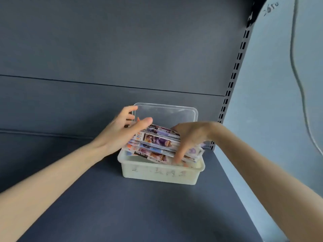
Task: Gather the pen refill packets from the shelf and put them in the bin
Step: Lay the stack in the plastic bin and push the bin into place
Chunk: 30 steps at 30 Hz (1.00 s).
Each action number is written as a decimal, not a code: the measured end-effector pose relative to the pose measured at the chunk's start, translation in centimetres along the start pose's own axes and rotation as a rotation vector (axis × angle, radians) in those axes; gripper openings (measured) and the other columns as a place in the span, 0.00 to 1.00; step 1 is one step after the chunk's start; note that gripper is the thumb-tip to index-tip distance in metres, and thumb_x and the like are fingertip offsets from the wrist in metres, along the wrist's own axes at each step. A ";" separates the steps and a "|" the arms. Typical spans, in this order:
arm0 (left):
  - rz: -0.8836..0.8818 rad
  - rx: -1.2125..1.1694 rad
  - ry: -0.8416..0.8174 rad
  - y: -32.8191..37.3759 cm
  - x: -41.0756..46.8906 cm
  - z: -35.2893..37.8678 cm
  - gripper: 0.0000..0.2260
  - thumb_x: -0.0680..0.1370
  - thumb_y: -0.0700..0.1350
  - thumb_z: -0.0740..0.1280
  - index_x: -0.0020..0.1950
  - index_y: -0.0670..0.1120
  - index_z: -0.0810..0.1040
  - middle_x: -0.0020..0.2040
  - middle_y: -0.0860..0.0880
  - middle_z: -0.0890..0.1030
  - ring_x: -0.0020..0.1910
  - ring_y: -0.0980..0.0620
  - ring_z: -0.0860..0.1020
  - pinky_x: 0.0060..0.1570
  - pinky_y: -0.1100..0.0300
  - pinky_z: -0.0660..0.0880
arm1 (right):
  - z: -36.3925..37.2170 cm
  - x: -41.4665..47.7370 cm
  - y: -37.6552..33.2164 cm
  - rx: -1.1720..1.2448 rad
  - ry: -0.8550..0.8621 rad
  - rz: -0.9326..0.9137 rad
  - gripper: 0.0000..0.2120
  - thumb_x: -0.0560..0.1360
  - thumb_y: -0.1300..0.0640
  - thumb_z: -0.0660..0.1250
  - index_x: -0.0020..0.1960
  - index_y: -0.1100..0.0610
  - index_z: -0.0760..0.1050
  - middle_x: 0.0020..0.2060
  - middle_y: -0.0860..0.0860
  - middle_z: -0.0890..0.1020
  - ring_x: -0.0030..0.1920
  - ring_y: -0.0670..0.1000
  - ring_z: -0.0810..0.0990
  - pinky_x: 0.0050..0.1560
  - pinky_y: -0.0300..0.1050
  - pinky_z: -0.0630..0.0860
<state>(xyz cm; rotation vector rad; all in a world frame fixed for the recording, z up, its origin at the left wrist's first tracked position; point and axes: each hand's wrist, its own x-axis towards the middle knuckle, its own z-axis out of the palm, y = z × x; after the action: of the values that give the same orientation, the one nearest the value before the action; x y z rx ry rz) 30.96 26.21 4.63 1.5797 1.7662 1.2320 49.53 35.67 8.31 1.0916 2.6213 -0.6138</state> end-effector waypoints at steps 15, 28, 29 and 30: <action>0.339 0.589 -0.170 -0.7 -0.5 1.2 0.14 0.81 0.50 0.58 0.62 0.52 0.77 0.61 0.57 0.77 0.61 0.56 0.72 0.63 0.59 0.65 | 4.5 -1.9 0.7 0.052 0.355 -0.177 0.17 0.81 0.46 0.55 0.66 0.50 0.73 0.62 0.49 0.78 0.63 0.51 0.73 0.66 0.48 0.66; 0.167 0.812 -0.597 -2.2 1.8 0.0 0.16 0.81 0.55 0.47 0.51 0.52 0.73 0.53 0.55 0.80 0.62 0.52 0.74 0.73 0.49 0.37 | 5.6 -1.1 -0.2 0.005 0.129 -0.061 0.23 0.81 0.48 0.55 0.74 0.36 0.56 0.75 0.39 0.61 0.76 0.45 0.56 0.75 0.42 0.50; 0.189 0.774 -0.575 -2.0 1.9 -0.1 0.15 0.81 0.57 0.48 0.51 0.55 0.72 0.53 0.56 0.80 0.61 0.52 0.76 0.73 0.50 0.36 | 5.5 -1.3 -0.2 0.042 0.170 -0.058 0.23 0.80 0.49 0.57 0.73 0.38 0.58 0.74 0.38 0.64 0.75 0.45 0.59 0.73 0.40 0.52; 0.201 0.730 -0.569 -1.7 2.0 -0.1 0.15 0.80 0.58 0.49 0.53 0.57 0.73 0.51 0.54 0.81 0.59 0.52 0.77 0.72 0.50 0.36 | 5.3 -1.6 0.0 0.066 0.235 -0.051 0.23 0.79 0.49 0.60 0.73 0.40 0.61 0.73 0.40 0.65 0.74 0.45 0.61 0.72 0.39 0.55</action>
<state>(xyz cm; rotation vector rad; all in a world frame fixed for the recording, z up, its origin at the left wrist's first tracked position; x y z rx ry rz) 29.49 28.22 3.66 2.2534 1.7653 0.1110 50.96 32.19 4.19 1.1842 2.8547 -0.6210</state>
